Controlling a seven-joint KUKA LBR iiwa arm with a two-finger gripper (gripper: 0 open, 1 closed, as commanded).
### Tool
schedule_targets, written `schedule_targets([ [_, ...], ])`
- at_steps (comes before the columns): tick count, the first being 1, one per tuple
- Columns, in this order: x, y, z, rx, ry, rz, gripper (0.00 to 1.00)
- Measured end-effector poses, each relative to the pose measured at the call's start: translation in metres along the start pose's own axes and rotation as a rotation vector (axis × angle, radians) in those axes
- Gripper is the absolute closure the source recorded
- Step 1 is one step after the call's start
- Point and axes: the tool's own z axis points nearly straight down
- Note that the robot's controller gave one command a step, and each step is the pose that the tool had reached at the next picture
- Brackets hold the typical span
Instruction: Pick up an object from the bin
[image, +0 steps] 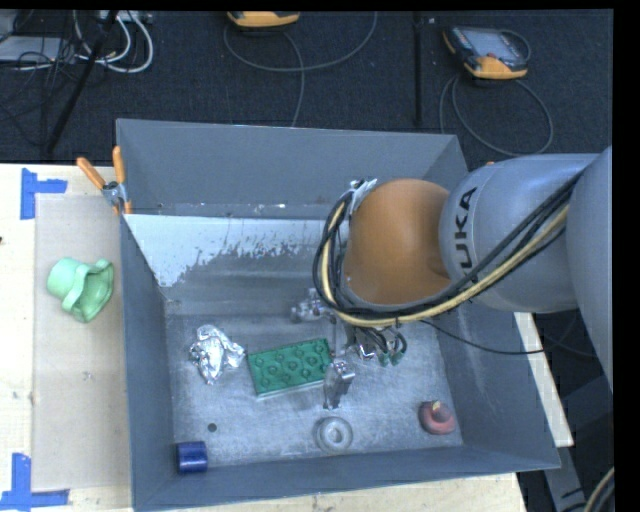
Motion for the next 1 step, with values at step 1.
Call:
schedule_targets([
  [1, -0.0272, 0.0022, 0.0526, -0.001, -0.001, -0.058, 0.00],
])
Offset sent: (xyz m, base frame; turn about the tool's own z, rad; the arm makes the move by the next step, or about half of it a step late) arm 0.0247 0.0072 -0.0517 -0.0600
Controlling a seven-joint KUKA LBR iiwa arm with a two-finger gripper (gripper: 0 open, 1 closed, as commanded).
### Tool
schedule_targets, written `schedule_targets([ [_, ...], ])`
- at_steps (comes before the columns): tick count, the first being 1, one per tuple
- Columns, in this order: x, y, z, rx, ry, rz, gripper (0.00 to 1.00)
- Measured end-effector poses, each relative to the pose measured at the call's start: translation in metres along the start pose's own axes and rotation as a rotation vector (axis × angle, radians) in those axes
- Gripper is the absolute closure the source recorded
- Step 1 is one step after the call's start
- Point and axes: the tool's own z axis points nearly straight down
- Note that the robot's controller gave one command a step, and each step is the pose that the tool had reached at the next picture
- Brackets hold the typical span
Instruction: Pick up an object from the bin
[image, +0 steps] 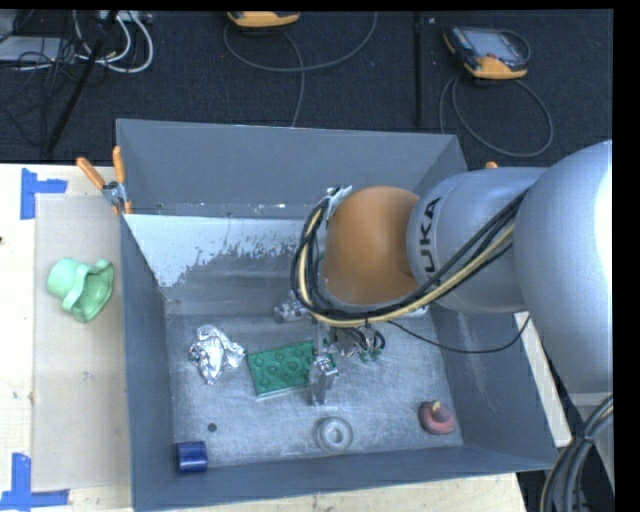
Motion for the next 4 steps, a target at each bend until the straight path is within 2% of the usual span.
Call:
schedule_targets([
  [1, -0.001, 0.000, -0.002, 0.000, 0.001, 0.005, 0.00],
  [2, -0.004, 0.000, -0.006, 0.000, -0.004, 0.006, 1.00],
  [3, -0.005, -0.001, -0.034, 0.001, 0.000, 0.011, 1.00],
  [4, -0.007, 0.000, -0.110, 0.002, -0.004, 0.016, 1.00],
])
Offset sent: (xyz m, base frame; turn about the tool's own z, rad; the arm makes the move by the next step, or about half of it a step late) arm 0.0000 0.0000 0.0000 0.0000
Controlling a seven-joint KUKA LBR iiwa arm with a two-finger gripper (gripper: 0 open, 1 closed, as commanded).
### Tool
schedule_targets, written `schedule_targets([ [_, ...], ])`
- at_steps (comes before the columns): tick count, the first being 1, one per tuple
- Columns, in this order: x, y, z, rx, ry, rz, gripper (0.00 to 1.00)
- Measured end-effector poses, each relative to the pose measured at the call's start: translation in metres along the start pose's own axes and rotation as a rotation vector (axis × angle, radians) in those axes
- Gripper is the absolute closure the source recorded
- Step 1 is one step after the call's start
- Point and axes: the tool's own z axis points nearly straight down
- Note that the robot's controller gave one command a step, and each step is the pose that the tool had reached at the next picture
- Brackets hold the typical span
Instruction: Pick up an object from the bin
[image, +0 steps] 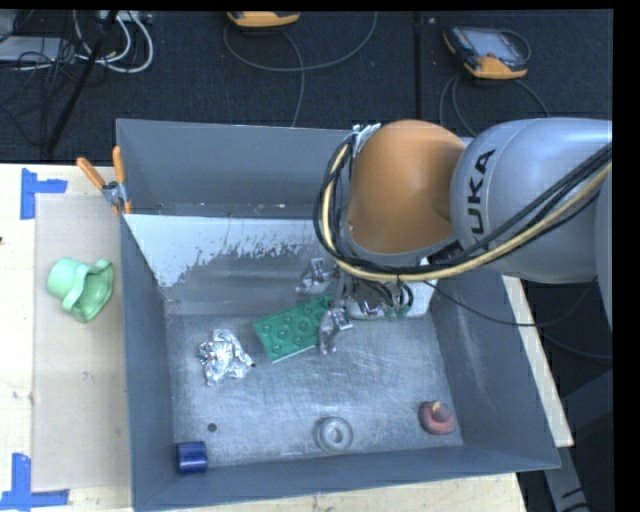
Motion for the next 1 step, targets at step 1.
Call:
schedule_targets([
  [1, -0.0007, -0.0001, -0.0092, -0.001, 0.005, 0.004, 1.00],
])
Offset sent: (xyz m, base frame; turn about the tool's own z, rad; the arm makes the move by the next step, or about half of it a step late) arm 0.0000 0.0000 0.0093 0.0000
